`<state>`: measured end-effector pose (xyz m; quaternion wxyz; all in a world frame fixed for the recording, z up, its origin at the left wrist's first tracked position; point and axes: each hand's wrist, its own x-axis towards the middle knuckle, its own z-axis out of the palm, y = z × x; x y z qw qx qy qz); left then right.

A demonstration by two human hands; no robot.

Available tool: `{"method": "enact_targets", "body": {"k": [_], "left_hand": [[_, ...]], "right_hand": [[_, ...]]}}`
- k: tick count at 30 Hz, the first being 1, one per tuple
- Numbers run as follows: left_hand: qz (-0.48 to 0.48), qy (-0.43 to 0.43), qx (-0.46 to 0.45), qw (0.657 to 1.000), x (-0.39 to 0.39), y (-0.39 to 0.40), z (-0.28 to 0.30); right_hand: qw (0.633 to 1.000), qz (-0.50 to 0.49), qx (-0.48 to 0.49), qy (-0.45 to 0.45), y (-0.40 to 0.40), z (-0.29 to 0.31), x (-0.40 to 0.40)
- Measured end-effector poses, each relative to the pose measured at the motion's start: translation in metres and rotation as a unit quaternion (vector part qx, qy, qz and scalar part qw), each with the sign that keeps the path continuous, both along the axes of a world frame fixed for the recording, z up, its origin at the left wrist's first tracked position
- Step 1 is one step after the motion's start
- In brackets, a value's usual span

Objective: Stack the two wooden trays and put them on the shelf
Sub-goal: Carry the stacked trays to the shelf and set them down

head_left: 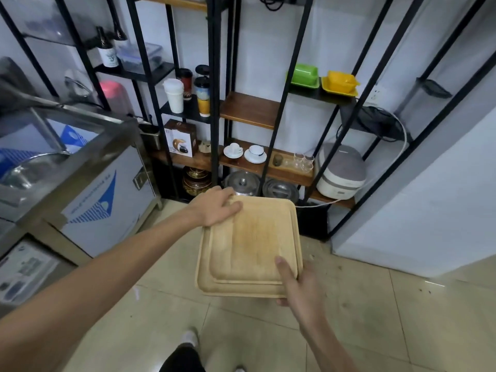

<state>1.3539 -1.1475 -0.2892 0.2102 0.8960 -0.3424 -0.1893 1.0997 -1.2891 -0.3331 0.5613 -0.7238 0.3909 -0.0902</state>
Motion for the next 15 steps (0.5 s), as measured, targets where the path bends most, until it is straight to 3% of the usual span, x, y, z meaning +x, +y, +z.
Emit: {"method": "enact_targets", "body": {"k": [15], "left_hand": [[-0.053, 0.014, 0.023, 0.998, 0.29, -0.052, -0.008]], "right_hand": [[0.997, -0.066, 0.038, 0.009, -0.017, -0.01, 0.275]]}}
